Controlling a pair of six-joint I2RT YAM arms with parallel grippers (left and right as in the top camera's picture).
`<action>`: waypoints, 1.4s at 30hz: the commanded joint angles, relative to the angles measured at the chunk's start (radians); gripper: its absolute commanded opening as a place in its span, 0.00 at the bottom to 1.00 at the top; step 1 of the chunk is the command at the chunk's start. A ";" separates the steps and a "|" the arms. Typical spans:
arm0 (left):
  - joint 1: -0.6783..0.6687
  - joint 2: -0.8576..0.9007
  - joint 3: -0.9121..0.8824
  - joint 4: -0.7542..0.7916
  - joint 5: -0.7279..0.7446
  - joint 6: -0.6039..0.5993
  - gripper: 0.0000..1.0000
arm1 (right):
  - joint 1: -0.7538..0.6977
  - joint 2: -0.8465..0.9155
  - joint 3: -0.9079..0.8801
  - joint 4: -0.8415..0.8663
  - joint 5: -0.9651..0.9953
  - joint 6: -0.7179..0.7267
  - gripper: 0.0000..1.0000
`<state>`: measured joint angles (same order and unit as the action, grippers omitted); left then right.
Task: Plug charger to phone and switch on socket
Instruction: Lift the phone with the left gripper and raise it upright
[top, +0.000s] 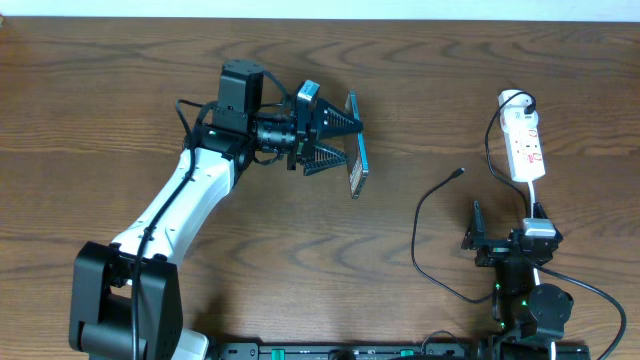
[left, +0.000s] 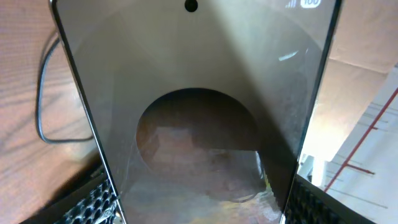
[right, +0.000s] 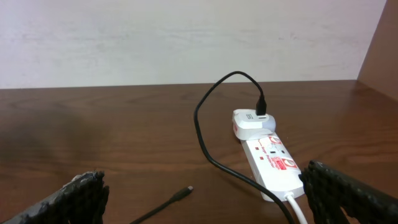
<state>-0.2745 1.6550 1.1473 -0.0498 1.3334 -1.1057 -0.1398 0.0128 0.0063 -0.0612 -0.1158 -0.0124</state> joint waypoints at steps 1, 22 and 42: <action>0.008 0.003 0.022 0.011 0.069 -0.108 0.65 | -0.001 -0.006 -0.001 -0.003 0.002 -0.011 0.99; 0.008 0.003 0.022 0.018 0.092 -0.146 0.66 | -0.001 -0.006 -0.001 -0.003 0.002 -0.011 0.99; 0.008 0.003 0.022 0.018 0.092 -0.146 0.66 | -0.001 -0.006 -0.001 -0.003 0.002 -0.011 0.99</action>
<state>-0.2745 1.6550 1.1473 -0.0425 1.3823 -1.2388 -0.1398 0.0128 0.0063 -0.0612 -0.1158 -0.0124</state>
